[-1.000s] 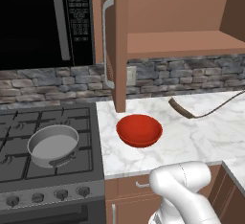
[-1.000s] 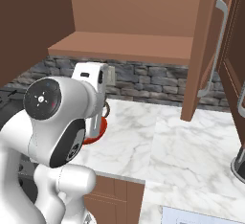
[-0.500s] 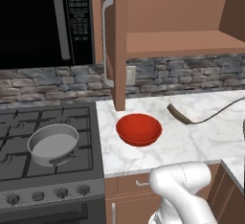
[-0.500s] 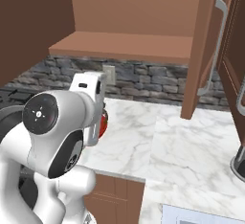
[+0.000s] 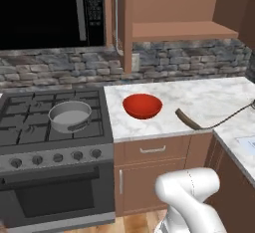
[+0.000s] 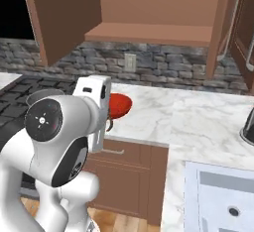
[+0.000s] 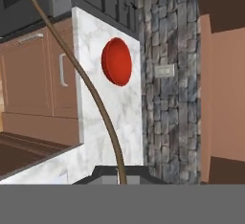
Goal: Open the cabinet and move the ladle to the pot. Then close the cabinet.
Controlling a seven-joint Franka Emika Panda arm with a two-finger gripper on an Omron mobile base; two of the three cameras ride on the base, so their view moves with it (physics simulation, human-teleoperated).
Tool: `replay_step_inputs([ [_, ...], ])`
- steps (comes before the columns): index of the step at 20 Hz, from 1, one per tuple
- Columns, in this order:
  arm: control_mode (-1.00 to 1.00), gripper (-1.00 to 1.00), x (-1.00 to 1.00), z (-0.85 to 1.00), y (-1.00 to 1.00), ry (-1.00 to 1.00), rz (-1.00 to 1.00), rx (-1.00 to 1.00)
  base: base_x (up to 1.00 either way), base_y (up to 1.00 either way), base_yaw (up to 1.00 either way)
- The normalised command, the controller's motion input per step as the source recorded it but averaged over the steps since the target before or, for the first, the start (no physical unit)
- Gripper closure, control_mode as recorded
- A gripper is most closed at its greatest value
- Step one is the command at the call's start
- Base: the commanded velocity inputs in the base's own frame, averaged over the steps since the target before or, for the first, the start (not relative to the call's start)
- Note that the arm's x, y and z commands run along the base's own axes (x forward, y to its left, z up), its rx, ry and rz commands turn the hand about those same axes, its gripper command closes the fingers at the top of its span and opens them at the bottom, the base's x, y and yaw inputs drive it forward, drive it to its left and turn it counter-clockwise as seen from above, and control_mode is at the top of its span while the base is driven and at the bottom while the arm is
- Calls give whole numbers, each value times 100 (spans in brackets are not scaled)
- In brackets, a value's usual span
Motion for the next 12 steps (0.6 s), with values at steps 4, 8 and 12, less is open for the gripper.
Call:
replay_step_inputs([
  [4,100,100,0,0,0,0,0,0,-39,97,0],
  [8,100,100,0,0,0,0,0,0,1,100,-7],
  [12,100,100,0,0,0,0,0,0,5,100,-15],
])
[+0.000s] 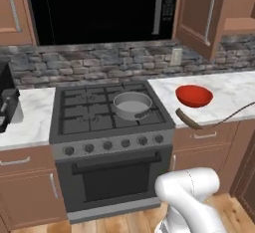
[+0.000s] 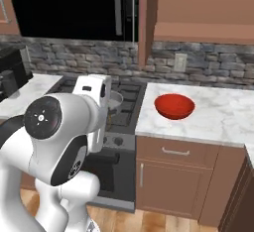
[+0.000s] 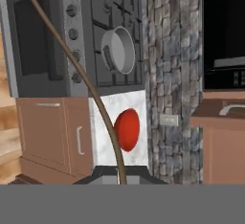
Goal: Open the cabinet and move the ladle to the pot. Then close the cabinet.
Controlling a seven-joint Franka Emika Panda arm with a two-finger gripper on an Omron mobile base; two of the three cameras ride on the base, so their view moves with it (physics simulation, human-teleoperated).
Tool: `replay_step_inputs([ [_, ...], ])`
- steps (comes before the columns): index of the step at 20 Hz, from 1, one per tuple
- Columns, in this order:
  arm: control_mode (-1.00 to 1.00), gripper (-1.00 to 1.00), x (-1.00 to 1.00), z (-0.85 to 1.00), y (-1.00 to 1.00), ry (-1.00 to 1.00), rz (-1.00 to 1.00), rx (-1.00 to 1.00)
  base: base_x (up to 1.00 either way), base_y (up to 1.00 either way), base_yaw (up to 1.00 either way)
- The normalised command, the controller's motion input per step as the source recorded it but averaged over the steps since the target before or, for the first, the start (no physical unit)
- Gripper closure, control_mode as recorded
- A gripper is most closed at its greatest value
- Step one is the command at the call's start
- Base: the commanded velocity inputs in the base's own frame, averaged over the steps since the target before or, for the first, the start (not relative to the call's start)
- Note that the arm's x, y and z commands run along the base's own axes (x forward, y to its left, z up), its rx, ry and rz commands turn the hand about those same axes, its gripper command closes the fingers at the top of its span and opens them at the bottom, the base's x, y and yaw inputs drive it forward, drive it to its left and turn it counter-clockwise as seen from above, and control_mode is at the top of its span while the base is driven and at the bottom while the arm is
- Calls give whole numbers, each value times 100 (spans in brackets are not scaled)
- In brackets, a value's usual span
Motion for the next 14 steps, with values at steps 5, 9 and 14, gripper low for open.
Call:
replay_step_inputs([
  [5,100,100,0,0,0,0,0,0,2,54,-29],
  [9,100,100,0,0,0,0,0,0,-4,23,-39],
  [14,100,100,0,0,0,0,0,0,-5,24,-40],
])
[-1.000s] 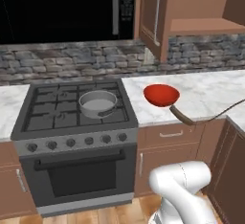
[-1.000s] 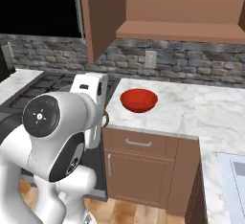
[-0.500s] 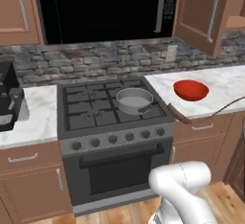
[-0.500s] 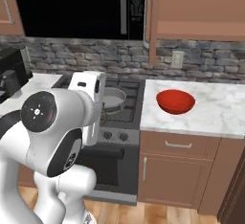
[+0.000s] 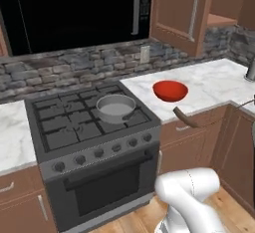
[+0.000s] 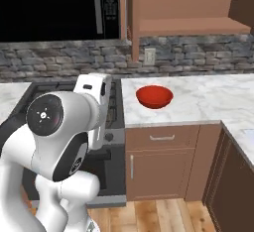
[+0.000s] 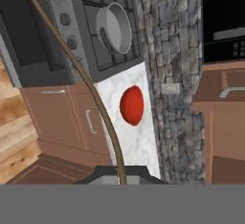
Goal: Open the cabinet and move the ladle to the pot. Then close the cabinet.
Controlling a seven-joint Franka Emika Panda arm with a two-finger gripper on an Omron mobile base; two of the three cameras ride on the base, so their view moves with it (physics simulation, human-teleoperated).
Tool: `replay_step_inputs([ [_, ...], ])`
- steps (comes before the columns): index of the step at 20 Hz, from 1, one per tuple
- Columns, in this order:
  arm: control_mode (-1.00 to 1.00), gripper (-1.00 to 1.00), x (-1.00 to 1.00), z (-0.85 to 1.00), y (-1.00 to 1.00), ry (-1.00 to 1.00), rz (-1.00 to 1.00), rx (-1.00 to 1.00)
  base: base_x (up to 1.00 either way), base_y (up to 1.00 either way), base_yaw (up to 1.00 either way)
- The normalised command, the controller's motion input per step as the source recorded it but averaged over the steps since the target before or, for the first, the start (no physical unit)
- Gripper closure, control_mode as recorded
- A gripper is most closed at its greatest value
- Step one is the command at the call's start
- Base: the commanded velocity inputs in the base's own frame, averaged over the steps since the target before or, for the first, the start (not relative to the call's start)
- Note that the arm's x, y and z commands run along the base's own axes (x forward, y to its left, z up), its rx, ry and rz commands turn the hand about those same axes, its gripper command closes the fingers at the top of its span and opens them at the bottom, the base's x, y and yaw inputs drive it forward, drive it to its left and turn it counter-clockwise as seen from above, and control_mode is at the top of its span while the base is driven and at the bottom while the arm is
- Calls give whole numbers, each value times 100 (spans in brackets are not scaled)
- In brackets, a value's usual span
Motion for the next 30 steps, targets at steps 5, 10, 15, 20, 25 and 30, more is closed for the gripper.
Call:
replay_step_inputs([
  [5,100,100,0,0,0,0,0,0,4,65,-41],
  [10,100,100,0,0,0,0,0,0,51,62,-40],
  [15,100,100,0,0,0,0,0,0,92,52,-29],
  [20,100,100,0,0,0,0,0,0,45,40,-22],
  [25,100,100,0,0,0,0,0,0,-59,41,-23],
  [30,100,100,0,0,0,0,0,0,-12,88,-24],
])
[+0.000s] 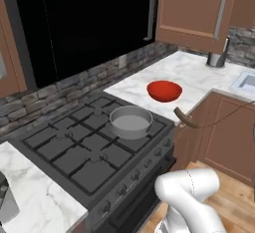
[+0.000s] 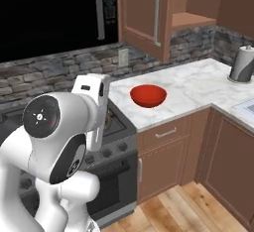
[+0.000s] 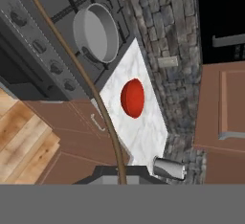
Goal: Open the cabinet and move the ladle to the pot. Then close the cabinet.
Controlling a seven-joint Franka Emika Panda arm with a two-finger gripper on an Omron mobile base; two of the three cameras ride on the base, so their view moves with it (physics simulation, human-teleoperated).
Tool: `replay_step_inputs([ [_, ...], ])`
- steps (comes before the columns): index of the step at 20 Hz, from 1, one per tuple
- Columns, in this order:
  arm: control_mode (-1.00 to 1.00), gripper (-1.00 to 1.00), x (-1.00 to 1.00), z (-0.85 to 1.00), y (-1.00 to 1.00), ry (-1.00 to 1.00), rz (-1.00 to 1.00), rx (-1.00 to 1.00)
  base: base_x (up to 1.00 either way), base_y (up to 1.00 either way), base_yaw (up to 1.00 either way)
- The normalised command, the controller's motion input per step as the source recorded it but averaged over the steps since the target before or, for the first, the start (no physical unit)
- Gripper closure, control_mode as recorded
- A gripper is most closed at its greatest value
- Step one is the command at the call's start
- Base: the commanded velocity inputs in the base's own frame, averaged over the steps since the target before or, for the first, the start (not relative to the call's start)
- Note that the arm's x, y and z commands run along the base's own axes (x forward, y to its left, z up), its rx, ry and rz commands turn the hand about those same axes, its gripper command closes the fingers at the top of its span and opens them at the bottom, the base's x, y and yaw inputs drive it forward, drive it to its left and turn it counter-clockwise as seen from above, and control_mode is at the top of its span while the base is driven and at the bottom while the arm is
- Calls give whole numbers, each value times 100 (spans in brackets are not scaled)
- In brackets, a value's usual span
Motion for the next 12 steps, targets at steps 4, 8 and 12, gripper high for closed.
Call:
replay_step_inputs([
  [4,100,100,0,0,0,0,0,0,60,91,-9],
  [8,100,100,0,0,0,0,0,0,75,23,0],
  [12,100,100,0,0,0,0,0,0,81,15,4],
])
